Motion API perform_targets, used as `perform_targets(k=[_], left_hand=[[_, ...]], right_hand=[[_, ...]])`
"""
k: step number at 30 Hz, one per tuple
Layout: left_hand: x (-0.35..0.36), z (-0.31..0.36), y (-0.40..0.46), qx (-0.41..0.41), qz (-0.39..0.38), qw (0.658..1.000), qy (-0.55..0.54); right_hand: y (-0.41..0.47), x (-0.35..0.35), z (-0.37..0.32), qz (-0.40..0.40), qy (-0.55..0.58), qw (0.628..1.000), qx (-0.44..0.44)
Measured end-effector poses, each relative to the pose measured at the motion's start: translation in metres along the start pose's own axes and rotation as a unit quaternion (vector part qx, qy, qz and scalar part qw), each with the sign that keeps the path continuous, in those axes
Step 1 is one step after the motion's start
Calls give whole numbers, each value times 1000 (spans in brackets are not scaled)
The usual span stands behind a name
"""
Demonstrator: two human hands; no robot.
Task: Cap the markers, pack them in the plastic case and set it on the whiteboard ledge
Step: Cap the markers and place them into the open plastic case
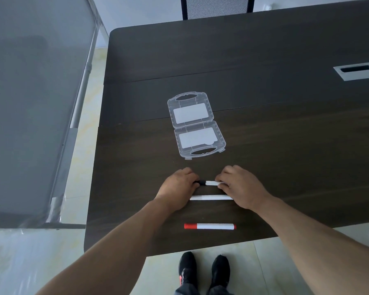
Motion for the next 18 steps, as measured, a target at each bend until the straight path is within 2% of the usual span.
perform_targets(k=[12,18], left_hand=[[2,0,3,-6,-21,1000,4],[1,4,1,17,-6,1000,14]], right_hand=[[3,1,-9,-12,-21,999,-25],[4,1,-8,-12,-32,998,-43]])
Point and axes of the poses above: each hand's wrist, its own y-axis towards the middle knuckle, its own x-axis out of the palm, z = x × y, the point moved 5 cm from there along y, towards the middle knuckle, and after that the axes turned 6 degrees about -y, right-handed, at the moved point
